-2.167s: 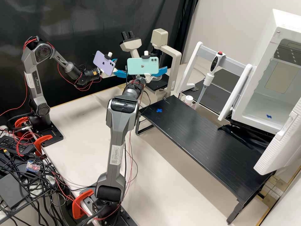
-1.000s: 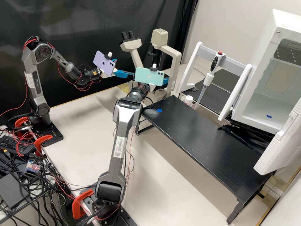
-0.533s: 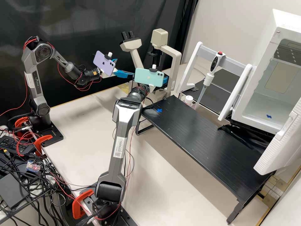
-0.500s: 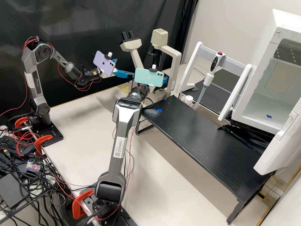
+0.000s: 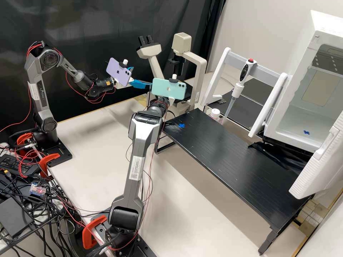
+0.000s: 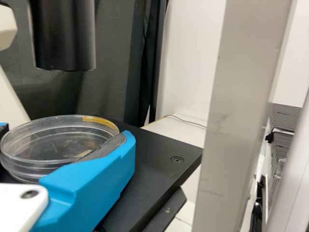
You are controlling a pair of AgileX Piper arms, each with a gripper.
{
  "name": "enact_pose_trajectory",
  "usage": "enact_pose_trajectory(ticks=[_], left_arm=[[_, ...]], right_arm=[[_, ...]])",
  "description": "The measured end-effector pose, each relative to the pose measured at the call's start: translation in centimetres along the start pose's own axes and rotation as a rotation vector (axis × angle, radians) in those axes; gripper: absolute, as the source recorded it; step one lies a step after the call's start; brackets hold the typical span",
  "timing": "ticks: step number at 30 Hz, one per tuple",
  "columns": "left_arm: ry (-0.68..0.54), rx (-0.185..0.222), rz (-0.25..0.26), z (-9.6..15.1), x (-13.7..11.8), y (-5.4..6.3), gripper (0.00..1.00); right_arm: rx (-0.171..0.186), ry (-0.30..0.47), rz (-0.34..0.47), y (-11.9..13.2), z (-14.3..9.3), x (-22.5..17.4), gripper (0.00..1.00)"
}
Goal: Move the petri dish to the bench
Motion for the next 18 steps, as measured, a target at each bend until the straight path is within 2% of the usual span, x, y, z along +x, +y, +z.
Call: enact_pose_trajectory(ticks=[11, 14, 18], left_arm=[[0.0, 0.0, 0.0, 0.0, 0.0, 0.0, 1.0], [0.0, 0.0, 0.0, 0.0, 0.0, 0.0, 1.0], [0.0, 0.0, 0.0, 0.0, 0.0, 0.0, 1.0]], right_arm=[[0.008, 0.02, -0.008, 0.0, 0.1, -2.0, 0.0], [0.003, 0.031, -0.01, 0.1, 0.4, -3.8, 0.0], [0.0, 0.075, 0.032, 1.4, 0.3, -6.6, 0.0]])
